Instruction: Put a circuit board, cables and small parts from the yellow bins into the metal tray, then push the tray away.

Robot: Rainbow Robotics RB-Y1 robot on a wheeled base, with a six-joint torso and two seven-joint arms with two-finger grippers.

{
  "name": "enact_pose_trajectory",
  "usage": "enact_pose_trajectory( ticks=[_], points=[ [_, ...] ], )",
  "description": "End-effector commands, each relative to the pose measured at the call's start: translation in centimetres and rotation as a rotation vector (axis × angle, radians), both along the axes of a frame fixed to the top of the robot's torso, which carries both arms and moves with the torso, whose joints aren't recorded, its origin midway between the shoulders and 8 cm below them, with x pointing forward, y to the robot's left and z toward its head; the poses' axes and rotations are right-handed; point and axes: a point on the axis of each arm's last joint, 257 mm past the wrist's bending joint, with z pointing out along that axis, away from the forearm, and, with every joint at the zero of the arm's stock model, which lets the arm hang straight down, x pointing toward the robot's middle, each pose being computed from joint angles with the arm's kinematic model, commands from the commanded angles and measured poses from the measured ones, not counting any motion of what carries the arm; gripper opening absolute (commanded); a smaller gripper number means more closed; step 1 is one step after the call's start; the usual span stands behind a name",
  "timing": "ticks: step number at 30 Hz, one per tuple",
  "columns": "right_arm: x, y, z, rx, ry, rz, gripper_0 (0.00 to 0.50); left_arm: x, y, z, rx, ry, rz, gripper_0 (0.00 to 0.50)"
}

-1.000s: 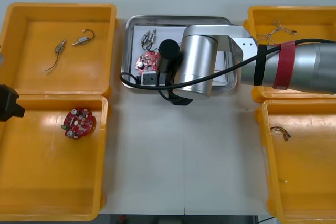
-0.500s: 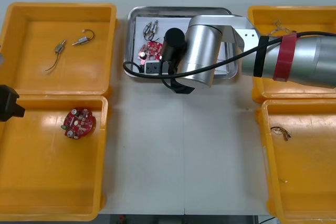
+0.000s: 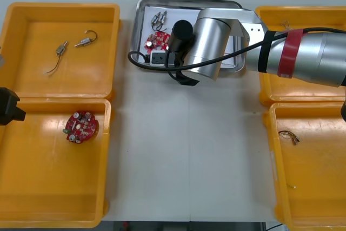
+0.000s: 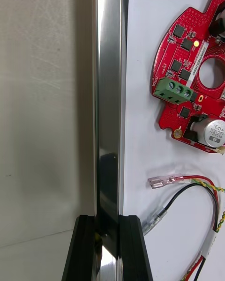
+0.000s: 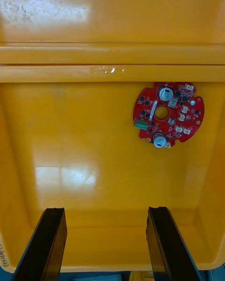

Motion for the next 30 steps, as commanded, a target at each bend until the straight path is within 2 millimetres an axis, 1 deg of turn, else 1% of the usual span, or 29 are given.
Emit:
enact_pose_trajectory(
  ticks=[1,8,13,25,26,27,28,29,30],
  points=[
    [1.1,1.6,2.0,-0.020,-0.059,0.071,0.000,-0.1,0.7,0.9,0.048,-0.026,-0.048,0.500],
    [1.9,2.0,2.7,-0.021,-0.098,0.108,0.000,-0.1,0.7,0.9,0.048,-0.026,-0.048,0.500],
    [2.0,2.2,2.9,-0.029,-0.110,0.125,0.000,-0.1,0.7,0.9,0.048,-0.026,-0.048,0.500],
    [2.5,1.6,3.1,-0.038,-0.116,0.116,0.000,-0.1,0.7,0.9,0.048,-0.026,-0.048,0.500],
    [2.5,1.7,3.1,-0.037,-0.116,0.117,0.008,-0.1,0.7,0.9,0.048,-0.026,-0.048,0.500],
    [2.5,1.7,3.2,-0.035,-0.117,0.118,0.072,-0.1,0.7,0.9,0.048,-0.026,-0.048,0.500],
    [2.5,1.7,3.2,-0.035,-0.117,0.118,0.192,-0.1,0.7,0.9,0.048,-0.026,-0.048,0.500],
    [2.6,1.7,3.4,-0.033,-0.120,0.115,0.378,-0.1,0.7,0.9,0.048,-0.026,-0.048,0.500],
    [2.6,1.8,3.4,-0.032,-0.119,0.116,0.454,-0.1,0.7,0.9,0.048,-0.026,-0.048,0.500]
  ],
)
